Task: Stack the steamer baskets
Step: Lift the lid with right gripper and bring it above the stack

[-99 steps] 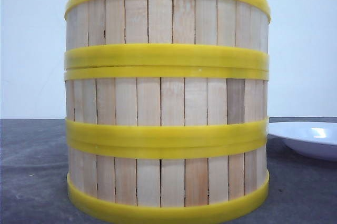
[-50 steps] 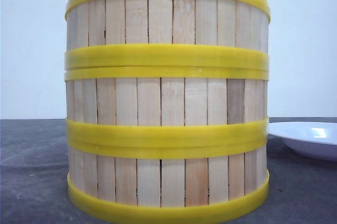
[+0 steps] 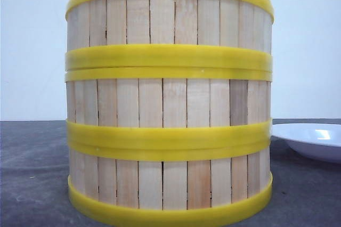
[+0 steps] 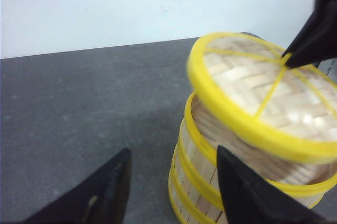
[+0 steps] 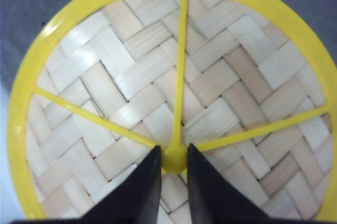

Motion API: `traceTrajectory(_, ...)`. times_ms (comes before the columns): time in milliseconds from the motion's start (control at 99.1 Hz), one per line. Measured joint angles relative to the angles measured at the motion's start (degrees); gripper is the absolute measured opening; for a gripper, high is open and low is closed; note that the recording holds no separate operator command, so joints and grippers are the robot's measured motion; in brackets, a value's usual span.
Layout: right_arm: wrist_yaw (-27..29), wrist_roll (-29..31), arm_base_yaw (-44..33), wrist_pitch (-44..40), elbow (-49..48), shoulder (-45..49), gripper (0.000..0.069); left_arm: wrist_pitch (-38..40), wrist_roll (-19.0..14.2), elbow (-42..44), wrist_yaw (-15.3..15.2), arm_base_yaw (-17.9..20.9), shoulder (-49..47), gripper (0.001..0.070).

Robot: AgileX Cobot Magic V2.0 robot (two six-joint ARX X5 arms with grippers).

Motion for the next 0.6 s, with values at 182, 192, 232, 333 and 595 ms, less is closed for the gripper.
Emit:
traceTrajectory(182,-0.2,0.9,0.0,0.0,0.0,-5.5,0.0054,0.0,0.0,0.0,0.0,0.0,0.0,0.0305)
traceTrajectory(192,-0.2,0.9,0.0,0.0,0.0,-5.8,0.0054,0.0,0.0,0.0,0.0,0.0,0.0,0.0305)
traceTrajectory(232,-0.5,1.1,0.0,0.0,0.0,-6.9,0.0054,0.0,0.0,0.0,0.0,0.0,0.0,0.0305)
traceTrajectory(333,-0.6,1.4,0.2,0.0,0.0,-8.1,0.0054,0.0,0.0,0.0,0.0,0.0,0.0,0.0305)
traceTrajectory(595,-0.4,1.5,0.5,0.0,-3.4,-7.4,0.0054,-0.1,0.0,0.0,0.0,0.0,0.0,0.0305)
